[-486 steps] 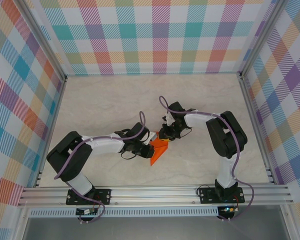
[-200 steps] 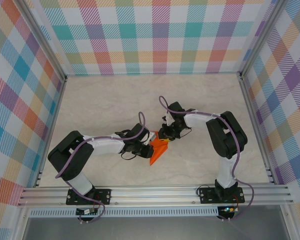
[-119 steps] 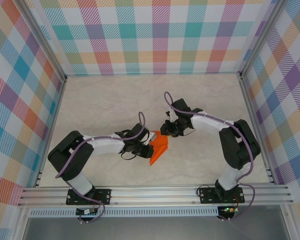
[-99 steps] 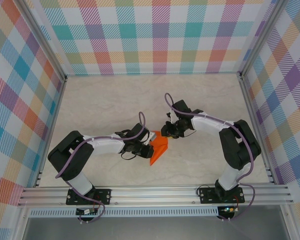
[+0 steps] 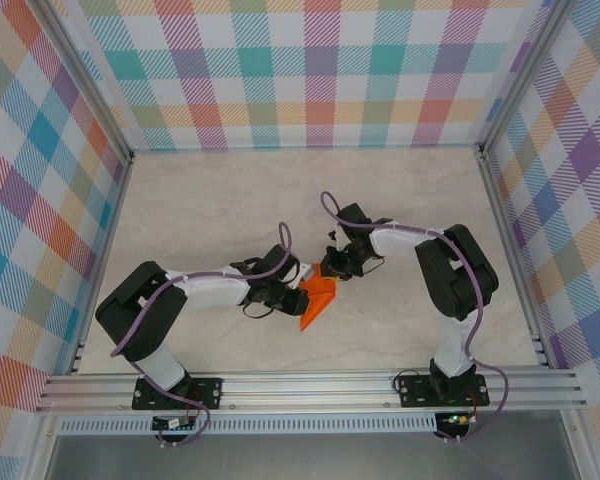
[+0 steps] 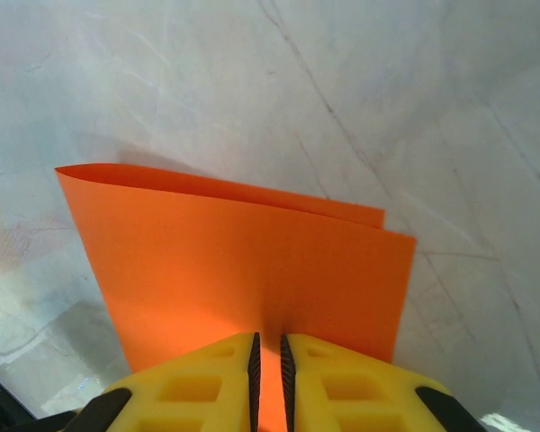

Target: Fold a paper plane with a square sheet of paper (pick it up from the middle)

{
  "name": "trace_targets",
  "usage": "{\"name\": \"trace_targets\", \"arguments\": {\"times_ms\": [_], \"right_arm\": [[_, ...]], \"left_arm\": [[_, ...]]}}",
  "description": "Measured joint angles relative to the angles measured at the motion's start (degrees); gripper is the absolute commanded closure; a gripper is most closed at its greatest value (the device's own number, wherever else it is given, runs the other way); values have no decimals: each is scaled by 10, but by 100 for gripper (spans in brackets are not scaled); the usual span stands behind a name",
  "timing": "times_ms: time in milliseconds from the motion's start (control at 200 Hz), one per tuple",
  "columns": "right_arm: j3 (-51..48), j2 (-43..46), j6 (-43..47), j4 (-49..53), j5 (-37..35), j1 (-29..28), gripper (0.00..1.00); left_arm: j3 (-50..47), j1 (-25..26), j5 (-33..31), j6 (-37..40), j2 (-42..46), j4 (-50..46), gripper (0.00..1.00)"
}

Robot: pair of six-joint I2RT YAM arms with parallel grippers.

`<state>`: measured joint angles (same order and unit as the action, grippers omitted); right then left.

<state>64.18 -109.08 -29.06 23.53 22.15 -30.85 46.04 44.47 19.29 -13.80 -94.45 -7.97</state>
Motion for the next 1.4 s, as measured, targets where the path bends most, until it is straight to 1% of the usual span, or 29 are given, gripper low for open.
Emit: {"name": "trace_targets", "arguments": {"times_ms": [320, 595, 685, 775, 885, 965, 1030, 1185, 1290, 1405], "right_arm": [[1, 0, 3, 0, 0, 0, 83], [1, 1, 4, -1, 0, 0, 78], [-3, 12, 4, 1, -6, 0, 77], [-17, 43, 0, 6, -21, 0, 76], [-47, 103, -11, -1, -29, 0, 81], [-87, 152, -31, -26, -15, 0, 87], [-119, 174, -50, -51, 3, -5, 89], [-167, 177, -93, -96, 36, -36, 91], [-176, 176, -114, -121, 52, -52, 91], [-181, 170, -131, -155, 65, -57, 91]], "left_arm": [[7, 0, 2, 2, -1, -10, 92], [7, 0, 2, 2, -16, -7, 91], [7, 0, 3, 2, -17, -6, 91], [5, 0, 3, 1, -17, -2, 91], [1, 0, 5, 1, -16, 7, 91], [0, 0, 6, 1, -16, 10, 91], [0, 0, 7, 1, -16, 11, 91], [-2, 0, 7, 1, -16, 12, 91], [-2, 0, 7, 1, -16, 13, 91], [-2, 0, 7, 1, -16, 13, 91]]}}
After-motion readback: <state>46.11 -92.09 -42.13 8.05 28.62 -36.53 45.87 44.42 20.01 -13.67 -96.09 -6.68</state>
